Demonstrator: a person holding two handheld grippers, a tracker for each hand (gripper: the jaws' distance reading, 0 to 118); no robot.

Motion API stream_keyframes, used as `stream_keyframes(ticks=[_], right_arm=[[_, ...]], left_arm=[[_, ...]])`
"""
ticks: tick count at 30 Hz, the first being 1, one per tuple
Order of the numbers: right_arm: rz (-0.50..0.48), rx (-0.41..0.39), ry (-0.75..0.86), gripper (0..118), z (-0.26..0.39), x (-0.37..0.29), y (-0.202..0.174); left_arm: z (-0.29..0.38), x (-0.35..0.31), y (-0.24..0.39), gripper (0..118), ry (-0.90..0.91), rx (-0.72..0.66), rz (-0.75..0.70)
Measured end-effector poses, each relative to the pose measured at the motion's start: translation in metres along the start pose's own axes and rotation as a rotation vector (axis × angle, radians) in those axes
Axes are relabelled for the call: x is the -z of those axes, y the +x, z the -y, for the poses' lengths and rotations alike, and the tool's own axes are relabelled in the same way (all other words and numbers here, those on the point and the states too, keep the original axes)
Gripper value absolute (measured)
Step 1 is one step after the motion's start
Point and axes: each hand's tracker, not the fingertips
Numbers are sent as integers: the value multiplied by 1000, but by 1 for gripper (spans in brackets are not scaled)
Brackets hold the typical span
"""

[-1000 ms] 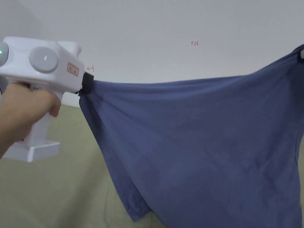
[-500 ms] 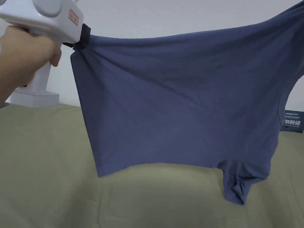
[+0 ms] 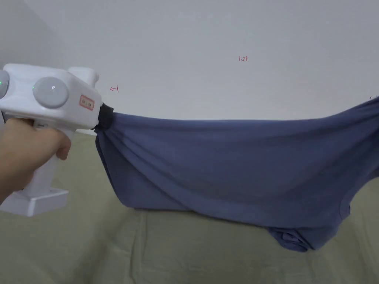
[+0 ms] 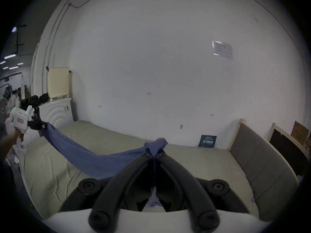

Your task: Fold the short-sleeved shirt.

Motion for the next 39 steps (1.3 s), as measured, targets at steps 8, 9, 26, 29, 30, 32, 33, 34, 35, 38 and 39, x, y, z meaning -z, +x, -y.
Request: stream_keyframes(ticks=[8,9,26,29,30,32,33,34,35,38,39], right_arm=[[-20,67,-44,1,63,-52,-10],[-12,78,-49,1,72,-57,-10],[86,170,-149,1,237,-159,-69],[90,161,-152,1,255,-179,-77],[88,169,-159,1,260,-186,-80],[85,183,-170,1,269,-201,-83],[84,187,-177,1,273,-206,-86],[86,187,-183,1,277,-212,-88],[87,185,-188,1,281,-217,-90],[87,184,-215,1,292,-229,-95],[83,191,-226,1,296,-232,-96]], left_arm=[[54,-28,7,7,3,40,55],[61,-29,7,7,-7,44,62],[262,-90,6,7,-138,-158,76],[280,-103,2,7,-144,-155,82],[285,-108,1,7,-145,-146,83],[295,-121,0,7,-134,-122,89],[299,-126,0,7,-132,-114,88],[303,-131,0,7,-127,-107,80],[307,-135,0,7,-129,-99,75],[322,-139,-9,7,-147,-96,72],[327,-139,-11,7,-159,-110,70]])
